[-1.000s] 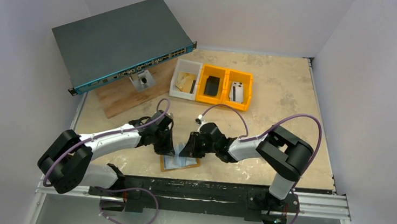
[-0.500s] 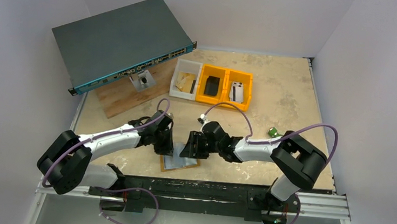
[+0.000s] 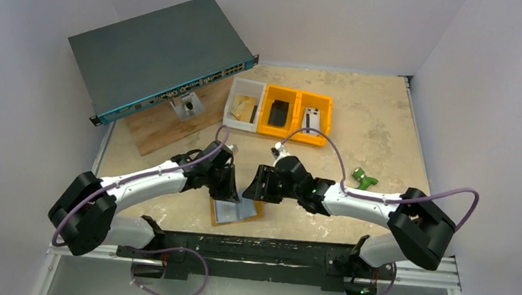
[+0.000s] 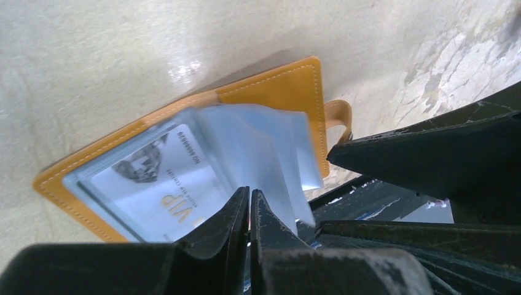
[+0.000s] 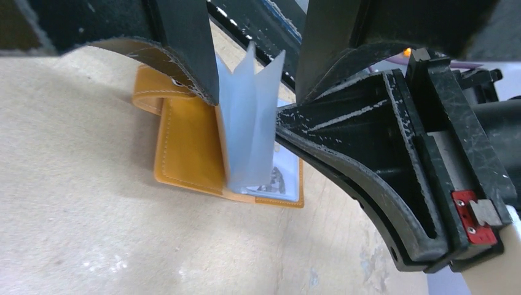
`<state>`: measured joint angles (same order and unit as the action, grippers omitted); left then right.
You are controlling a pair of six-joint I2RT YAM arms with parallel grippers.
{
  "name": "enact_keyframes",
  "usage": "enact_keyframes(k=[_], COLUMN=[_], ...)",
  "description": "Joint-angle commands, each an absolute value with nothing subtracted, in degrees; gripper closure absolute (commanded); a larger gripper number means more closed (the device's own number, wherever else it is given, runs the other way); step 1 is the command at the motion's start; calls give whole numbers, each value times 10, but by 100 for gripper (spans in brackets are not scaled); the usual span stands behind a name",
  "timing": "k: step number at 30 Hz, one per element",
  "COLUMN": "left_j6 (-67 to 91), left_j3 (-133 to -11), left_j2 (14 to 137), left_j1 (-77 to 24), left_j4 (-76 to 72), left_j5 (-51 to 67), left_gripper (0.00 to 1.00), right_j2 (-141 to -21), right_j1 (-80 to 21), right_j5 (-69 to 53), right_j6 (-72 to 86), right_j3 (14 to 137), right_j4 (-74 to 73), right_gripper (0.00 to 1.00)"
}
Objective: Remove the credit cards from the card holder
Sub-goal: Remove the credit card from the card holder.
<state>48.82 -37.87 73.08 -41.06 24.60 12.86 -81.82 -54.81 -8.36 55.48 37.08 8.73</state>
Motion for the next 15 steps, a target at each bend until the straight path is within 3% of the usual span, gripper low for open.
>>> enact_keyframes(k=[1, 15], left_j6=[481, 496], left_j3=[-416, -464], left_j2=[762, 910], left_j1=[-430, -462], left_j4=[220, 169], left_j5=[145, 158], left_gripper=[96, 95], right_j2=[-784, -725], right_j1=[-543, -541], right_j5=[-39, -1], right_j6=[546, 544], right_j3=[379, 346], right_j4=[47, 1], right_gripper=[51, 51])
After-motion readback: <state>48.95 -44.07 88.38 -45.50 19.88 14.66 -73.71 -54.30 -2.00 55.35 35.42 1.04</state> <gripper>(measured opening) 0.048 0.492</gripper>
